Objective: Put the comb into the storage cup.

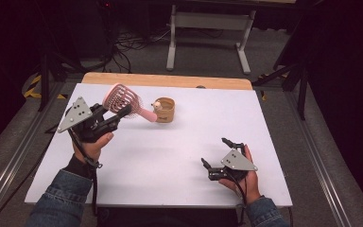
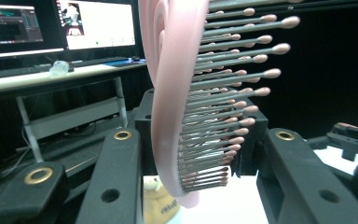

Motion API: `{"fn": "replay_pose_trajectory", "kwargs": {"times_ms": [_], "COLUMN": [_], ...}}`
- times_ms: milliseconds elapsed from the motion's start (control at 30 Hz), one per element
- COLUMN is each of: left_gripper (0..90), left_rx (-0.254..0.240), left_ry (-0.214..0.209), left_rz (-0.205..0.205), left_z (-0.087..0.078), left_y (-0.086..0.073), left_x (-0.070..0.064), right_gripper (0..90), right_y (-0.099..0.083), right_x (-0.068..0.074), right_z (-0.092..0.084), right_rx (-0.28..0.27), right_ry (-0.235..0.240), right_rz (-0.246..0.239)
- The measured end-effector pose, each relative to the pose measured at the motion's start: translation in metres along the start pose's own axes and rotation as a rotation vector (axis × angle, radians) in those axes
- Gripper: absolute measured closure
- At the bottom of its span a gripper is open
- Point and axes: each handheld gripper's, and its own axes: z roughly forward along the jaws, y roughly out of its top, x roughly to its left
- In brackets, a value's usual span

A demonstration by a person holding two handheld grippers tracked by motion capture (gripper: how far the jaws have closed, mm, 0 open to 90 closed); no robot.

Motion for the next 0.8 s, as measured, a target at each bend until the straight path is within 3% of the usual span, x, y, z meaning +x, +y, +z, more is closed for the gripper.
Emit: {"fn": "replay_pose_trajectory", "kwargs": {"times_ms": [167, 367, 567, 800], "left_gripper": [63.5, 63.5, 63.6, 63.5], "left_rx": [0.010, 0.018, 0.056, 0.102], "left_ry": [0.015, 0.017, 0.027, 0.030], "left_rz": [0.019, 0.027, 0.029, 0.015], "left_z": [0.018, 0.035, 0.059, 0.091], "left_y": [0.020, 0.031, 0.033, 0.025], "left_x": [0.005, 0.008, 0.010, 0.010], "right_gripper": [4.5, 4.6, 4.6, 4.7], "right_y": [-0.001, -0.002, -0.002, -0.003], "right_x": [-0.001, -0.002, -0.002, -0.002], "right_z": [0.000, 0.000, 0.001, 0.001], "right_rx": [-0.001, 0.001, 0.002, 0.001], "right_ry": [-0.004, -0.003, 0.001, 0.012], "right_rz": [0.018, 0.024, 0.027, 0.032]}}
